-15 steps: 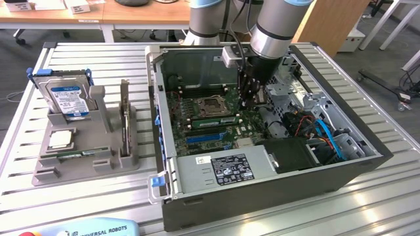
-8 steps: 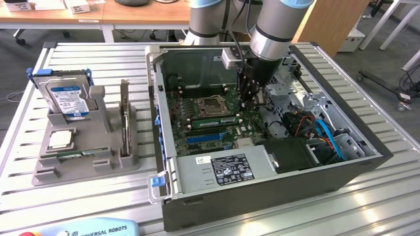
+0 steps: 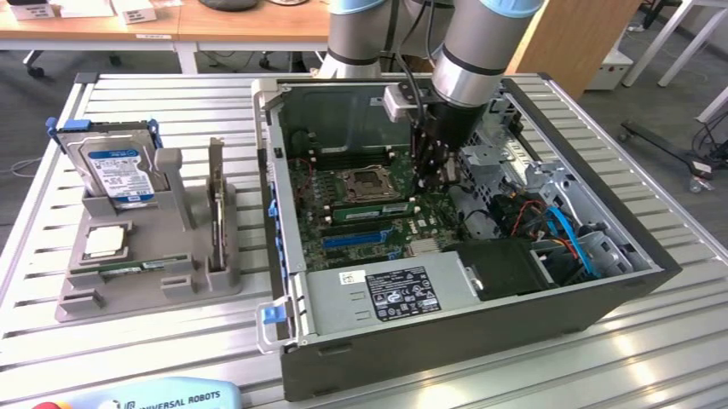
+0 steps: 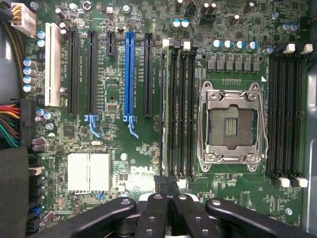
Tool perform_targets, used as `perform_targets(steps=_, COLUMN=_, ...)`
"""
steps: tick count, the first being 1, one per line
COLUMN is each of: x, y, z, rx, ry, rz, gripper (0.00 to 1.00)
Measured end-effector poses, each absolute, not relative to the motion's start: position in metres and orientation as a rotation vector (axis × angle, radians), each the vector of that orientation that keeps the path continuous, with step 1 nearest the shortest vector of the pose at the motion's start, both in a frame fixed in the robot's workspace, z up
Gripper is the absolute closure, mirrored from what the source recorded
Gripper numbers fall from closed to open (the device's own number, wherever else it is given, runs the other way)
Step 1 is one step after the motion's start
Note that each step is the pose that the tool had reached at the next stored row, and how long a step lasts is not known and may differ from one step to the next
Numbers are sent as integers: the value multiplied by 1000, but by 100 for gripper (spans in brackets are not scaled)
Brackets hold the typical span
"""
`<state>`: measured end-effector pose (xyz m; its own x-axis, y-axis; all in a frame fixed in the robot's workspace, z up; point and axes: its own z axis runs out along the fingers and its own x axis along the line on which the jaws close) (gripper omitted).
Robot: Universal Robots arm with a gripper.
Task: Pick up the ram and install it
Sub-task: 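Press down the ram until it locks into place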
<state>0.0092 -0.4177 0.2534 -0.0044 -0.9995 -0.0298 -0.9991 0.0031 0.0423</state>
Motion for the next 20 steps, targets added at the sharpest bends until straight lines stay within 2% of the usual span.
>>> perform_targets(steps=20, x=9, y=-413, z=248, rx=2211, ry=-2218, rz=-80, gripper=90)
